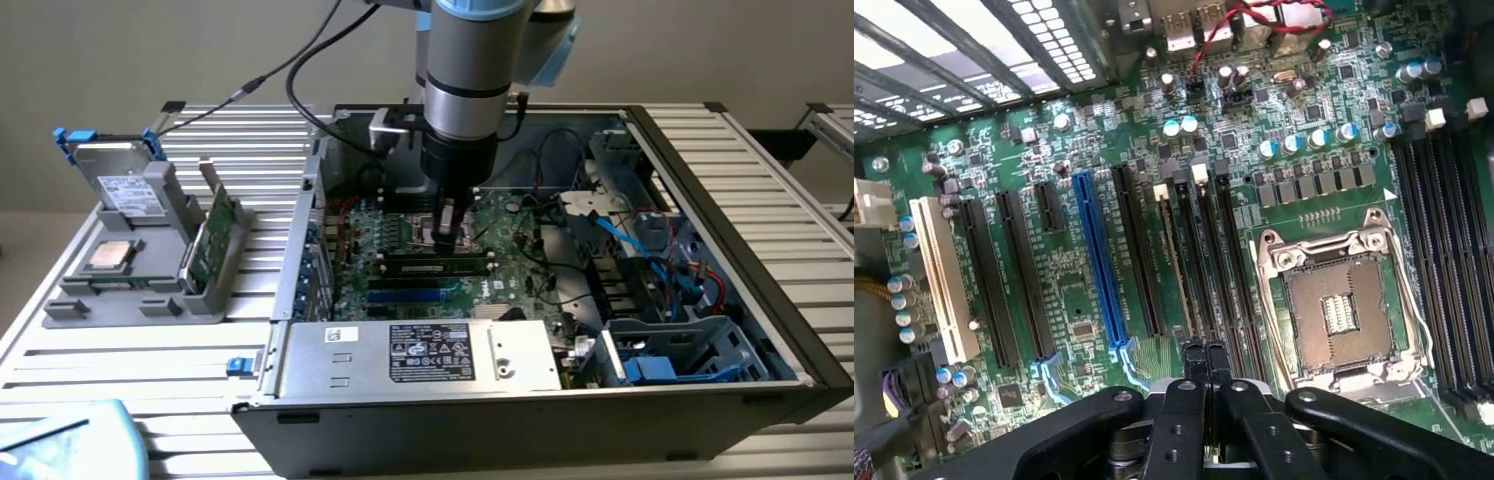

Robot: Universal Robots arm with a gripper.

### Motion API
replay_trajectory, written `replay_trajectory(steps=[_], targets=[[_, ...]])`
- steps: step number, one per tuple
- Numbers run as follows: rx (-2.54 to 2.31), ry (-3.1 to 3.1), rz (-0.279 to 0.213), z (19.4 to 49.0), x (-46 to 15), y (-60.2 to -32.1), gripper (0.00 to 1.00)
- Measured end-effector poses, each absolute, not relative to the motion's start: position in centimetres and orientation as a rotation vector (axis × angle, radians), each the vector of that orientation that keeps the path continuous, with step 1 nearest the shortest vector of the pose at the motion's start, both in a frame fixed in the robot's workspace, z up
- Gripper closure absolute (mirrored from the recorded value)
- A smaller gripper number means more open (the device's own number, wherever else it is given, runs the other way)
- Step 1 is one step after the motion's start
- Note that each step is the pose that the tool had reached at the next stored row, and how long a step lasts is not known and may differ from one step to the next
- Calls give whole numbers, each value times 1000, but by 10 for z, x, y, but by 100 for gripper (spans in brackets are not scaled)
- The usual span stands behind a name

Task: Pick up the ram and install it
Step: 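Press down the ram until it locks into place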

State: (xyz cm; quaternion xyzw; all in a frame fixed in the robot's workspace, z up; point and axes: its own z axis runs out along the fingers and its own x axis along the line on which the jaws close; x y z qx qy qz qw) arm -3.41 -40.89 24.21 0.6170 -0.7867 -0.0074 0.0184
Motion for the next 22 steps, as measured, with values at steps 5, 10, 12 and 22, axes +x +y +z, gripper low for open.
replay_trajectory(steps=[5,10,12,22], targets=[[1843,-2501,-23,242,-34,-409,89],[1768,-2557,-23,243,-34,-409,89],[1735,-2579,-24,244,-34,-409,89],[1555,-2693,-27,244,-34,-409,89]])
